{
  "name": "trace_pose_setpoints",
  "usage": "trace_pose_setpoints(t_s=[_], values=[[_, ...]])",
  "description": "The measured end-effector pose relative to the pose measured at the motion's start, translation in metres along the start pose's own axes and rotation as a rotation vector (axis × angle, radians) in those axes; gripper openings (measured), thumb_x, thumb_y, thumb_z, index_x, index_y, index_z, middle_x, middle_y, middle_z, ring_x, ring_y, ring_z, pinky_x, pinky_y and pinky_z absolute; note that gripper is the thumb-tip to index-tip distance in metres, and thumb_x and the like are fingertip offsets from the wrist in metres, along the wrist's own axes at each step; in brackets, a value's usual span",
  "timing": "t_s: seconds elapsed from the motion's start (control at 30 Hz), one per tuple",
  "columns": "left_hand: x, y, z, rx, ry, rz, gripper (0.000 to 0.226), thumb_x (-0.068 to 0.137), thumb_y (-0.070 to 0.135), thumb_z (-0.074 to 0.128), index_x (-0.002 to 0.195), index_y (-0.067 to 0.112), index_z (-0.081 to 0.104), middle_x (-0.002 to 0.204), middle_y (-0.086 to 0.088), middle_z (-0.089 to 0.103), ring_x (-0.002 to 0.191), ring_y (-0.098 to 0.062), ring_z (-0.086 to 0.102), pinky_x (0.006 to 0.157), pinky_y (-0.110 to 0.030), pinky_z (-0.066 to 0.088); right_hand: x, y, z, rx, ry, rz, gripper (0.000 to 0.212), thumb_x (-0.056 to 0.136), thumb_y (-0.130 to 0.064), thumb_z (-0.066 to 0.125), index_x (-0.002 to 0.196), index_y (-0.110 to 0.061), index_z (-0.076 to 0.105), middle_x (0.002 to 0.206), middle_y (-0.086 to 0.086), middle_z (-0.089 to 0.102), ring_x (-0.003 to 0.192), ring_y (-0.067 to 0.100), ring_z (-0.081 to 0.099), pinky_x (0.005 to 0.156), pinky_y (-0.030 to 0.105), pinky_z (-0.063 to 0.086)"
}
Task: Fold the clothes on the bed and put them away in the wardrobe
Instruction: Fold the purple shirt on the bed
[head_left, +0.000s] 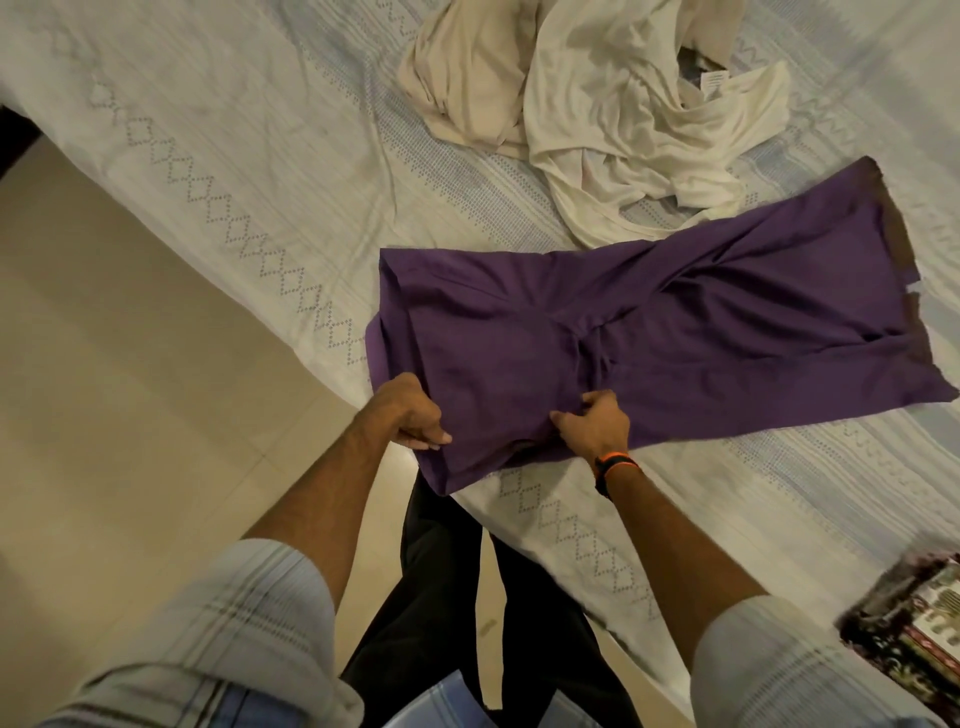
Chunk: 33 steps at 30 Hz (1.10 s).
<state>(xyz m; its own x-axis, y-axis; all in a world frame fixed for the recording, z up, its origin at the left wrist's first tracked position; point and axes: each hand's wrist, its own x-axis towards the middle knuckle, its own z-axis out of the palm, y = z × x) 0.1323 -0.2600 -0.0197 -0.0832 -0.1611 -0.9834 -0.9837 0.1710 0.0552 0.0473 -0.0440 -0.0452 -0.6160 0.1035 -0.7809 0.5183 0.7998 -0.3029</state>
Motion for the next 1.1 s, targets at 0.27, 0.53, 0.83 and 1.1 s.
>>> trace_pose_setpoints(t_s=[0.27, 0.53, 0.83, 1.1], values=[[-0.007, 0.030, -0.001, 0.153, 0.827, 0.603, 0.041, 0.074, 0.026, 0.083, 0.098, 0.016, 0.051, 0.100, -0.005, 0.061, 0.092, -0.023, 0.058, 0.078, -0.032, 0.043, -0.011, -0.031, 0.010, -0.389, 0.255, -0.681, 0.050, 0.074, -0.011, 0.070, 0.120, -0.005, 0.054, 0.124, 0.015, 0.051, 0.109, 0.037, 0.052, 0.088, 0.048, 0.046], [0.032, 0.027, -0.007, 0.659, 0.808, 0.506, 0.111, 0.068, 0.037, 0.086, 0.152, 0.008, 0.019, 0.160, -0.016, 0.014, 0.145, -0.035, 0.019, 0.115, -0.045, 0.025, 0.033, -0.089, 0.015, -0.648, 0.053, -0.786, 0.092, 0.079, -0.032, 0.072, 0.154, -0.010, 0.024, 0.162, 0.014, 0.017, 0.148, 0.032, 0.021, 0.116, 0.046, 0.026], [0.028, 0.037, -0.028, 0.681, 0.686, 0.399, 0.099, 0.066, 0.047, 0.085, 0.139, 0.003, 0.036, 0.153, -0.019, 0.025, 0.136, -0.036, 0.031, 0.113, -0.043, 0.029, 0.048, -0.121, 0.004, -0.676, -0.030, -0.583, 0.099, 0.078, -0.035, 0.077, 0.154, -0.008, 0.020, 0.162, 0.017, 0.015, 0.149, 0.033, 0.018, 0.116, 0.049, 0.028], [-0.005, 0.066, -0.041, 0.577, 0.555, 0.500, 0.079, 0.073, 0.050, 0.079, 0.132, 0.009, 0.047, 0.134, -0.017, 0.047, 0.124, -0.035, 0.046, 0.103, -0.047, 0.042, 0.009, -0.114, -0.030, -0.374, -0.024, -0.598, 0.068, 0.079, -0.022, 0.074, 0.137, -0.006, 0.042, 0.132, 0.015, 0.056, 0.120, 0.034, 0.054, 0.099, 0.041, 0.047]])
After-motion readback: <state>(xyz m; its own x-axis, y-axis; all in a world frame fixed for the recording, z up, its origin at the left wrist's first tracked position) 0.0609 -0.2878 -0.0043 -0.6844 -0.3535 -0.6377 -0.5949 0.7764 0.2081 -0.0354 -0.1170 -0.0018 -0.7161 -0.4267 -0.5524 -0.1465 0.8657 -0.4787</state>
